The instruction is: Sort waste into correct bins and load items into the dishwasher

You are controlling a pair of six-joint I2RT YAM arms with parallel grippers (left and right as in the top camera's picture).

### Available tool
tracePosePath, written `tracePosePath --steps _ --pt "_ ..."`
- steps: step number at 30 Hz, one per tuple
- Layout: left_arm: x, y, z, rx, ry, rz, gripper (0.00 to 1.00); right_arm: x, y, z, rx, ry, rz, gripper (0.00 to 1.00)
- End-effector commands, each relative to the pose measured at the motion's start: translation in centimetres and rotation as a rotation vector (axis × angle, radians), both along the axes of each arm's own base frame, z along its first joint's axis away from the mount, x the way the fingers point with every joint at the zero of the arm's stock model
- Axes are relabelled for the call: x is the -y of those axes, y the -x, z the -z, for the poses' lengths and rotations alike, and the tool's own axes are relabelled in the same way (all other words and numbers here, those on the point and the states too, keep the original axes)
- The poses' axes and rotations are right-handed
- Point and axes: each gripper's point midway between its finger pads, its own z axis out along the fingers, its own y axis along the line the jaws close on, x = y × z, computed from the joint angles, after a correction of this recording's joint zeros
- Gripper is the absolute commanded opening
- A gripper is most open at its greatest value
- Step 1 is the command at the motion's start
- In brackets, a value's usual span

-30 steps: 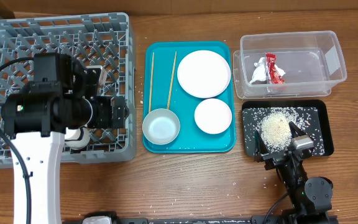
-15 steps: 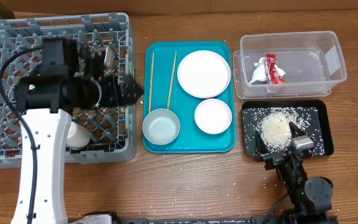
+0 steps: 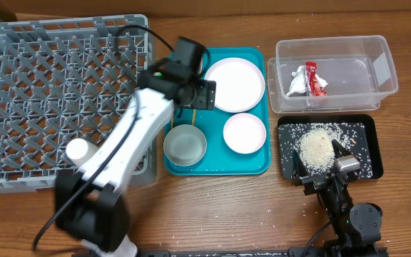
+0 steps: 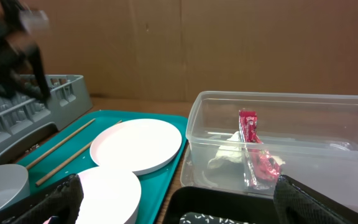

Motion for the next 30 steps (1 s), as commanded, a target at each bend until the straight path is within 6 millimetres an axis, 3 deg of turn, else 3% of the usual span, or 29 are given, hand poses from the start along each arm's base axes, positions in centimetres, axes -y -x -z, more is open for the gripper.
tracePosePath --steps 1,4,8,11,14,17,19,20,22,24,30 --pt "-1.7 -1.5 3.5 -0.037 -0.052 -0.147 0.85 0.1 0.0 0.1 0.005 0.0 0.008 1.0" --pt "0.7 -1.8 7.0 -0.135 0.072 -0.057 0.8 0.1 0.0 0.1 0.005 0.0 0.008 1.0" --pt "1.7 -2.1 10.5 -0.206 0.138 -0.028 0.66 0.1 0.0 0.1 0.005 0.0 0.008 1.0" --pt "2.0 -2.4 12.0 -0.22 0.149 -0.02 0.52 0.1 0.0 0.1 0.005 0.0 0.008 1.0" --pt "1.9 -2.6 12.9 -0.223 0.139 -0.023 0.51 0.1 0.0 0.1 0.005 0.0 0.008 1.0" --pt "0.9 -2.6 13.9 -0.228 0.082 -0.044 0.3 0.1 0.0 0.1 0.005 0.0 0.008 1.0" --pt "0.4 -2.0 14.5 -0.257 0.054 -0.052 0.1 0.1 0.0 0.1 0.005 0.0 0.008 1.0" --pt "0.1 -1.6 14.4 -0.273 0.049 -0.055 0.04 0.1 0.0 0.1 0.005 0.0 0.008 0.99" --pt "-0.2 -1.5 13.5 -0.281 0.047 -0.062 0.04 0.1 0.0 0.1 0.005 0.0 0.008 1.0" --pt "-0.7 -1.9 11.4 -0.278 0.061 -0.077 0.04 0.1 0.0 0.1 0.005 0.0 0.008 1.0" --pt "-2.2 -3.4 0.9 -0.19 0.176 -0.11 0.04 0.1 0.0 0.1 0.005 0.0 0.008 0.99"
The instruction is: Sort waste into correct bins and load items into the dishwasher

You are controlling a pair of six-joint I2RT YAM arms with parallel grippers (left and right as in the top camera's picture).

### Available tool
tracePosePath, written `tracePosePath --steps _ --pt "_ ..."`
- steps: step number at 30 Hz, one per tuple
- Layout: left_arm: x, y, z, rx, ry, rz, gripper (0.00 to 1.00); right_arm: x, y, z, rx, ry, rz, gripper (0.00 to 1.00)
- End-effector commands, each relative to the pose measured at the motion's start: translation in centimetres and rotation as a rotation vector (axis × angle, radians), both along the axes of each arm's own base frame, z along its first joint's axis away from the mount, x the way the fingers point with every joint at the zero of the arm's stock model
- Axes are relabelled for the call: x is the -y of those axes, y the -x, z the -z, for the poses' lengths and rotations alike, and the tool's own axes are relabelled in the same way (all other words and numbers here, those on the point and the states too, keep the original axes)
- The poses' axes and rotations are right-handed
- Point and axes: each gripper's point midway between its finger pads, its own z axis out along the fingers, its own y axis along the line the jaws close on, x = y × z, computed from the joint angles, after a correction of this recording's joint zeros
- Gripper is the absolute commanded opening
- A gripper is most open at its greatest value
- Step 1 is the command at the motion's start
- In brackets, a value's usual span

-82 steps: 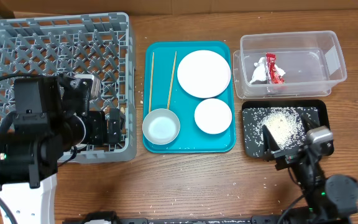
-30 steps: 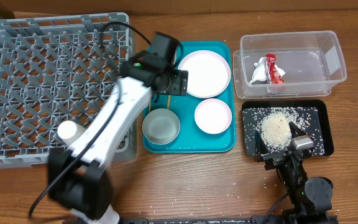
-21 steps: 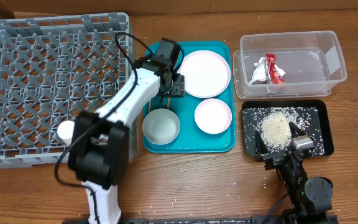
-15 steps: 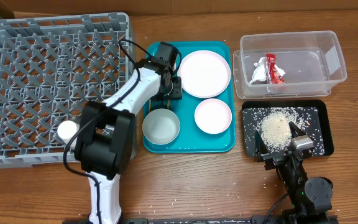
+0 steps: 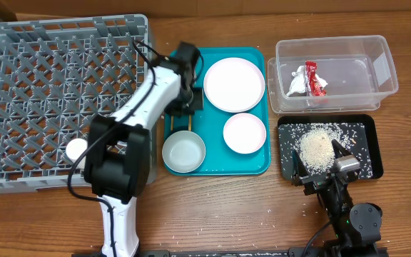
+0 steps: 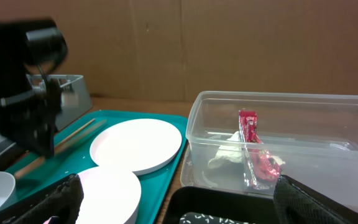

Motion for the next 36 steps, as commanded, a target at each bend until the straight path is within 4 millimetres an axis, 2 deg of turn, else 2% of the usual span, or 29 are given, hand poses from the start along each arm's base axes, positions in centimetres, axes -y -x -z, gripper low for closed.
tracePosePath --steps 1,3,4,7,9,12,13,15,19,23,28,31,35,36 --pt "-1.5 -2.6 -10.4 0.196 0.099 -0.051 0.04 0.1 0.0 0.1 0.005 0.001 0.008 0.99" --pt "-2.9 -2.3 -12.9 0.244 0.083 -0.065 0.04 0.1 0.0 0.1 0.005 0.001 0.008 1.0" --pt "-4.3 -2.0 -13.9 0.265 0.041 -0.084 0.04 0.1 0.0 0.1 0.005 0.001 0.008 1.0" --pt "-8.2 -0.8 -14.6 0.259 -0.102 -0.145 0.04 0.1 0.0 0.1 0.005 0.001 0.008 0.99" --pt "-10.4 0.0 -14.1 0.217 -0.18 -0.174 0.04 0.1 0.0 0.1 0.005 0.001 0.008 1.0" --pt "-12.4 0.8 -12.3 0.159 -0.229 -0.193 0.04 0.1 0.0 0.1 0.005 0.001 0.008 1.0" --pt "-13.3 0.9 -10.7 0.123 -0.24 -0.196 0.04 0.1 0.0 0.1 0.005 0.001 0.008 1.0" --pt "-14.0 1.1 -9.1 0.086 -0.246 -0.19 0.04 0.1 0.0 0.1 0.005 0.001 0.008 1.0" --pt "-14.4 1.6 -7.2 0.028 -0.242 -0.157 0.04 0.1 0.0 0.1 0.005 0.001 0.008 1.0" --pt "-14.1 1.4 -7.0 0.031 -0.229 -0.143 0.04 0.1 0.0 0.1 0.005 0.001 0.008 1.0" --pt "-13.1 0.8 -7.1 0.052 -0.17 -0.136 0.17 0.1 0.0 0.1 0.005 0.001 0.008 1.0" --pt "-12.3 0.6 -7.7 0.058 -0.12 -0.13 0.27 0.1 0.0 0.1 0.005 0.001 0.008 1.0" --pt "-11.8 -0.3 -10.0 0.1 -0.087 -0.132 0.27 0.1 0.0 0.1 0.005 0.001 0.008 0.99" --pt "-11.4 -0.7 -10.9 0.119 -0.063 -0.13 0.24 0.1 0.0 0.2 0.004 0.001 0.008 1.0"
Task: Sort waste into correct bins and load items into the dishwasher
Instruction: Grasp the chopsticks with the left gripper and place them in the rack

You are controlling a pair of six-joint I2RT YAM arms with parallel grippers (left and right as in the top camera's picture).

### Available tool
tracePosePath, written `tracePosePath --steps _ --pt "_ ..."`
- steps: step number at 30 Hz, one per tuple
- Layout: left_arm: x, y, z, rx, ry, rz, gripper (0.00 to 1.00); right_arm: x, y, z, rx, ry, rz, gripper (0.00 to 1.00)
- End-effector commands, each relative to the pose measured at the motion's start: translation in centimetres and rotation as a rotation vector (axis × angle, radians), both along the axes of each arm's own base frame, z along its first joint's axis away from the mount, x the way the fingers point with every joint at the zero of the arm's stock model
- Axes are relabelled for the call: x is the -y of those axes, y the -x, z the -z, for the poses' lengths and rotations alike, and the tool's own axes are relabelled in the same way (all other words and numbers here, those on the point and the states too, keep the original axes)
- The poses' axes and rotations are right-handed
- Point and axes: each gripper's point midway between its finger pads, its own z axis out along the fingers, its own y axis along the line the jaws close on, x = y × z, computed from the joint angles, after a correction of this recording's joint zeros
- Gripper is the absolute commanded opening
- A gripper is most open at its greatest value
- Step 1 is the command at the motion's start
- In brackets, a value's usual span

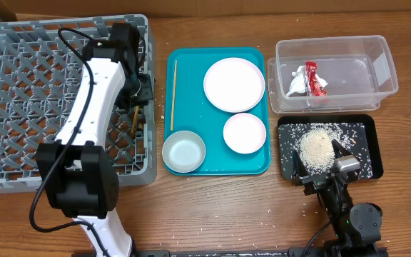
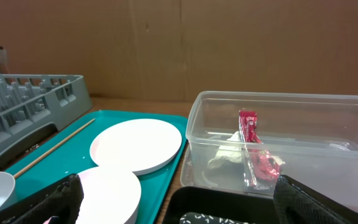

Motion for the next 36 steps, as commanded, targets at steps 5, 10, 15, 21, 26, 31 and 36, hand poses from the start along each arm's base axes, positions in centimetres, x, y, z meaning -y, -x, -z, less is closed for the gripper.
tracePosePath --steps 5,10,15,21,26,31,36 --pt "7.3 -3.5 -6.1 0.195 0.274 0.165 0.17 0.1 0.0 0.1 0.005 0.0 0.008 1.0" --pt "8.0 -4.4 -2.3 0.201 0.013 0.218 0.31 0.1 0.0 0.1 0.005 0.0 0.008 1.0" --pt "7.7 -4.8 4.4 0.102 -0.093 0.153 0.36 0.1 0.0 0.1 0.005 0.0 0.008 1.0" --pt "7.8 -4.8 10.1 0.003 -0.068 0.146 0.31 0.1 0.0 0.1 0.005 0.0 0.008 1.0" --pt "8.6 -4.3 12.3 -0.045 -0.031 0.154 0.29 0.1 0.0 0.1 0.005 0.0 0.008 0.99" --pt "9.7 -3.8 12.9 -0.073 0.035 0.161 0.07 0.1 0.0 0.1 0.005 0.0 0.008 1.0" --pt "11.0 -4.0 9.1 -0.064 0.151 0.177 0.04 0.1 0.0 0.1 0.005 0.0 0.008 1.0"
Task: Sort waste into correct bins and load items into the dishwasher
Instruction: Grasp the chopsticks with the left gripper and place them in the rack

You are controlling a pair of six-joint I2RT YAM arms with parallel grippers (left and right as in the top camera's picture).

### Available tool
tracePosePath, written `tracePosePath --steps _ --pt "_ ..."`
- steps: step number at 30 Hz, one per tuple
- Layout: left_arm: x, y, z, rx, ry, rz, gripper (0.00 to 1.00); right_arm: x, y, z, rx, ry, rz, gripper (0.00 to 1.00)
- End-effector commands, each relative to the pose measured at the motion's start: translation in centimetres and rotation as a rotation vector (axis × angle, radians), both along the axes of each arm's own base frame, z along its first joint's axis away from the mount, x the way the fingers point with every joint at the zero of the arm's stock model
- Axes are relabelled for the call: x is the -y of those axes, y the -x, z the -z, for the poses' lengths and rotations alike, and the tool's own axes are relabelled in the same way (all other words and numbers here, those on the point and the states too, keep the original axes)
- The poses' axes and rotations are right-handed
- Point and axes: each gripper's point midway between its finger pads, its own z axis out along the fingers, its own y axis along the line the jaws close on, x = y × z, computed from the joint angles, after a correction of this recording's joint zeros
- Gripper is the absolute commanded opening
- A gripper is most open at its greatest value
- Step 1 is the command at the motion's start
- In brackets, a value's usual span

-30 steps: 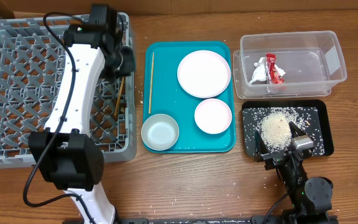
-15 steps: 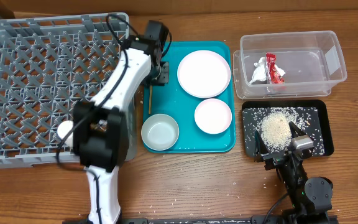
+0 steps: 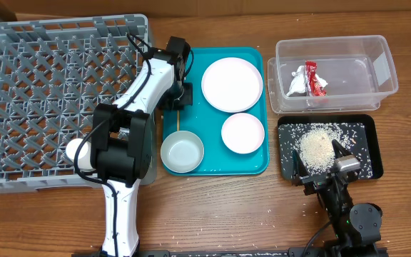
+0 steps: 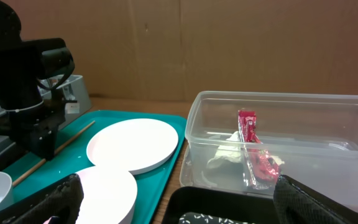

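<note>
My left gripper (image 3: pixel 180 95) is down on the left side of the teal tray (image 3: pixel 261 165), right over the wooden chopstick (image 3: pixel 178 123) that lies there. Its fingers (image 4: pixel 40 144) hide where they meet the stick. The tray also carries a large white plate (image 3: pixel 232 84), a small white plate (image 3: pixel 242 133) and a pale bowl (image 3: pixel 183 151). The grey dish rack (image 3: pixel 20 64) fills the left. My right gripper (image 4: pixel 176 208) stands open and empty near the black tray of rice (image 3: pixel 327 146).
A clear bin (image 3: pixel 362 53) at the back right holds a red wrapper (image 3: pixel 315 78) and crumpled white paper (image 3: pixel 297 80). A white cup (image 3: pixel 77 151) sits at the rack's front edge. Rice grains lie scattered on the wooden table near the front.
My left gripper was over the rack's right side with a chopstick in it; now it is back on the tray's left side at the remaining chopstick. The tray sits slightly further left. The right arm is unchanged.
Two chopsticks lay on the tray with my left gripper above them near the large plate. Then it was down on them. Then one stick stayed on the tray while the gripper held the other over the rack. Now it is at the remaining stick.
</note>
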Motion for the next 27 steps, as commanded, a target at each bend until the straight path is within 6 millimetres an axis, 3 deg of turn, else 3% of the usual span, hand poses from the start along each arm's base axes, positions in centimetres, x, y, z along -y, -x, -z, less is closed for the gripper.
tracePosePath --steps 1,4,7,9,11,13,16,19,22,27 --pt "1.7 -0.9 -4.2 0.027 0.149 0.031 0.04 0.1 0.0 0.1 0.005 0.0 0.005 1.0" --pt "0.3 -1.2 -9.5 0.092 0.15 0.048 0.04 0.1 0.0 0.1 0.005 0.0 0.005 1.0" --pt "-2.5 -1.0 -14.2 0.165 0.114 0.007 0.04 0.1 0.0 0.1 0.005 0.0 0.005 1.0" --pt "-5.4 -0.5 -16.3 0.202 0.05 -0.045 0.04 0.1 0.0 0.1 0.005 0.0 0.005 1.0" --pt "-8.0 0.0 -17.1 0.205 -0.013 -0.092 0.04 0.1 0.0 0.1 0.005 0.0 0.005 1.0" --pt "-9.7 0.5 -16.9 0.184 -0.047 -0.122 0.04 0.1 0.0 0.1 0.005 0.0 0.005 1.0" --pt "-11.0 0.9 -15.0 0.135 -0.058 -0.138 0.04 0.1 0.0 0.1 0.005 0.0 0.005 1.0" --pt "-11.1 1.0 -12.1 0.098 -0.063 -0.12 0.04 0.1 0.0 0.1 0.005 0.0 0.005 1.0" --pt "-11.1 1.1 -10.5 0.085 -0.065 -0.115 0.11 0.1 0.0 0.1 0.005 0.0 0.005 1.0" --pt "-11.4 1.1 -10.2 0.087 -0.065 -0.124 0.17 0.1 0.0 0.1 0.005 0.0 0.005 1.0"
